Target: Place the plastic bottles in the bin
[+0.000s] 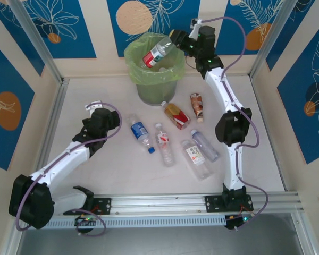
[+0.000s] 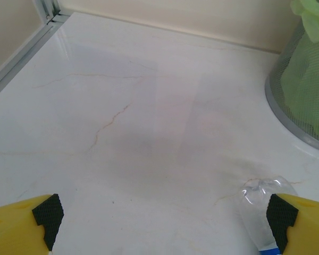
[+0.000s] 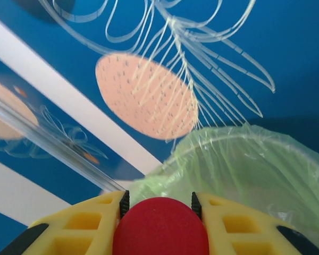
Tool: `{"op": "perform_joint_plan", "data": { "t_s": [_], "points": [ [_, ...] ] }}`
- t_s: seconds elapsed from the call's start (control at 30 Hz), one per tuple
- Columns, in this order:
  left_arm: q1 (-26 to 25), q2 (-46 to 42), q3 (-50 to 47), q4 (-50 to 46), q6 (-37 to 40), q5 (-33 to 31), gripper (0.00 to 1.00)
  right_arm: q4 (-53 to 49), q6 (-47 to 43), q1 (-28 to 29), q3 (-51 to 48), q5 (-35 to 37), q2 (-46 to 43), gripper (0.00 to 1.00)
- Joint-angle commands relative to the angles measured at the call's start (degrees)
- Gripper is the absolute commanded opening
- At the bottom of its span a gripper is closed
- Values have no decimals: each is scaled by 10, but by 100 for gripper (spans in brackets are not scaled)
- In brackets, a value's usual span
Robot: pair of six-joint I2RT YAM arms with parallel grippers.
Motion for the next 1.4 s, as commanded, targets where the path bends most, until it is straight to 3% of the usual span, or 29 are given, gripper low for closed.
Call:
{"op": "perform_joint_plan", "data": {
  "t_s": [0.0, 0.1, 0.23, 0.47, 0.73, 1.13, 1.3, 1.37],
  "points": [
    [9, 4, -3, -10, -12, 11, 100, -45, -157, 28, 47, 10, 16, 1],
    [11, 11, -2, -11, -16, 15, 100, -95, -255, 54, 73, 4, 34, 7],
    [13, 22, 2, -13, -21, 24, 100, -138, -368, 89, 81, 24, 50, 22],
    [13, 33, 11, -20, -23, 32, 100, -174, -463, 128, 89, 75, 71, 35],
    [14, 35, 12, -23, -26, 38, 100, -199, -444, 130, 110, 95, 80, 65],
    [15, 48, 20, -26, -36, 50, 100, -241, -374, 124, 118, 79, 22, 85],
    [15, 60, 26, -26, -39, 59, 100, -237, -342, 119, 75, 65, -26, 99],
    [15, 64, 28, -26, -38, 61, 100, -229, -329, 117, 47, 60, -50, 100]
  ]
}}
